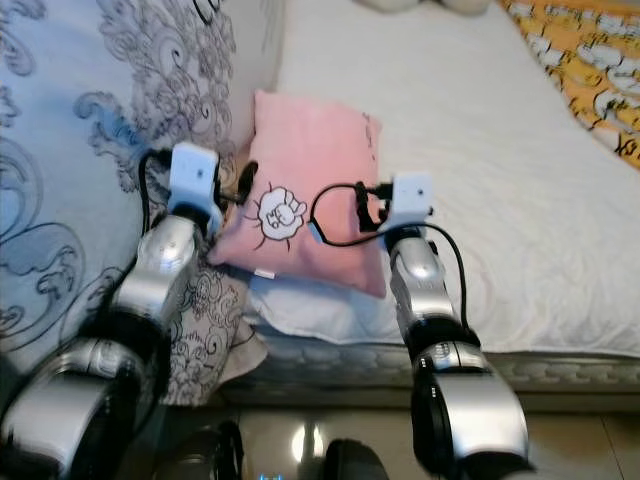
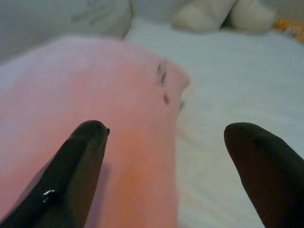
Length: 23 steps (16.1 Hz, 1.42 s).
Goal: Clean up the room
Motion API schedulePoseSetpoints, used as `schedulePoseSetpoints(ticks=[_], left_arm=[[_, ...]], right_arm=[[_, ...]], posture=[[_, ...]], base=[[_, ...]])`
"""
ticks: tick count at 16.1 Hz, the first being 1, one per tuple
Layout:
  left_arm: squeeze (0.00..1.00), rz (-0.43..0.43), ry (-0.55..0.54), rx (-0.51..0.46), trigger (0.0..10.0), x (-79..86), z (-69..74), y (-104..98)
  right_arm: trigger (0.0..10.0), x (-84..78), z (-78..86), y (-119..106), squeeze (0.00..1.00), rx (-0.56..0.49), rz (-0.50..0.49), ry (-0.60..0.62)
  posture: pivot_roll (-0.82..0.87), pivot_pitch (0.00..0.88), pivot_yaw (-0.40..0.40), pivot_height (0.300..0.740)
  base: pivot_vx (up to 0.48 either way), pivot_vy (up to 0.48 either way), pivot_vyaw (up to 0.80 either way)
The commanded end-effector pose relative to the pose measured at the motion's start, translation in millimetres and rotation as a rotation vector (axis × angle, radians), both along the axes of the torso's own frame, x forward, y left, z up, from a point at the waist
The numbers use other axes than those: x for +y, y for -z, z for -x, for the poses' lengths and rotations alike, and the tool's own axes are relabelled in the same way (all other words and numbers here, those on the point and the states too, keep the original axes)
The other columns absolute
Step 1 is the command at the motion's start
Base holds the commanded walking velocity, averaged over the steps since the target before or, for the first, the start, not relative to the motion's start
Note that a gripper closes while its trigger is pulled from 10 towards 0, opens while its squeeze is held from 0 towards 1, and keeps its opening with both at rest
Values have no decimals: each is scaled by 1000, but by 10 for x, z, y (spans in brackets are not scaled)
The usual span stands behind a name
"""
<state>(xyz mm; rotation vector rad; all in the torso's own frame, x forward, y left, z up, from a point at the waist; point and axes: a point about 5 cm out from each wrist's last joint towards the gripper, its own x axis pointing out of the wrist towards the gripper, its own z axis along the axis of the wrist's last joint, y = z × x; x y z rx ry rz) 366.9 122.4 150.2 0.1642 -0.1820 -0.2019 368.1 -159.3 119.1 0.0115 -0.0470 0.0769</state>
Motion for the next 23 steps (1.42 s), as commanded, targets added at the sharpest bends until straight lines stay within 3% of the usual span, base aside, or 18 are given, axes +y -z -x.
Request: schedulePoseSetpoints(ticks=[1, 2, 3, 4, 6, 7, 8, 9, 11, 14, 16, 18, 23], left_arm=[[1000, 17, -5, -23, 10000, 35, 70, -30], [1000, 34, 14, -33, 10000, 27, 218, 7], [133, 30, 33, -25, 10000, 24, 292, 42], [0, 25, 45, -15, 10000, 15, 348, 78], [0, 44, 49, -7, 10000, 37, 574, 184], [0, 42, 42, 5, 10000, 54, 641, 243], [0, 52, 27, 58, 10000, 88, 849, 421], [0, 96, 12, 126, 10000, 103, 1052, 552], [0, 111, -10, 142, 10000, 118, 1041, 542], [0, 109, -65, 108, 10000, 181, 804, 399], [0, 154, -111, 157, 10000, 231, 827, 509], [0, 202, -201, 247, 10000, 381, 944, 716], [0, 165, -100, 218, 10000, 228, 894, 644]], right_arm=[[10000, -56, 29, -74, 1000, -62, 3, 18], [10000, -80, 161, -80, 1000, -129, 2, 9], [10000, -70, 248, -77, 1000, -157, 9, 1], [10000, -59, 324, -67, 1000, -172, 4, -3], [10000, -37, 641, 102, 1000, -154, 7, 15], [10000, -41, 707, 177, 1000, -128, 9, 14], [10000, -50, 853, 310, 847, -86, 52, -23], [10000, -65, 963, 396, 0, -43, 76, -64], [10000, -73, 931, 417, 0, -10, 75, -51], [10000, -61, 746, 400, 0, 19, 40, 1], [10000, -83, 698, 351, 0, -3, 21, 20], [10000, -159, 756, 389, 0, 10, -19, 57], [10000, -101, 749, 447, 0, 33, -21, 58]], posture=[[6, 0, -51, 740], [10, 0, -53, 740], [10, 0, -52, 740], [8, 0, -53, 740], [6, 0, -57, 740], [10, 0, -58, 740], [6, 0, -57, 740], [7, 0, -53, 740], [16, 0, -51, 740], [20, 0, -57, 740], [14, 0, -52, 740], [10, 0, -44, 740], [9, 0, -26, 740]], base=[[0, 0, 0], [0, 0, 0], [0, 0, 0], [0, 0, 0], [0, 0, 0], [0, 0, 0], [0, 0, 0], [0, 0, 0], [0, -212, 0], [250, -406, 0], [247, -409, 0], [274, -392, 0], [274, -391, 0]])
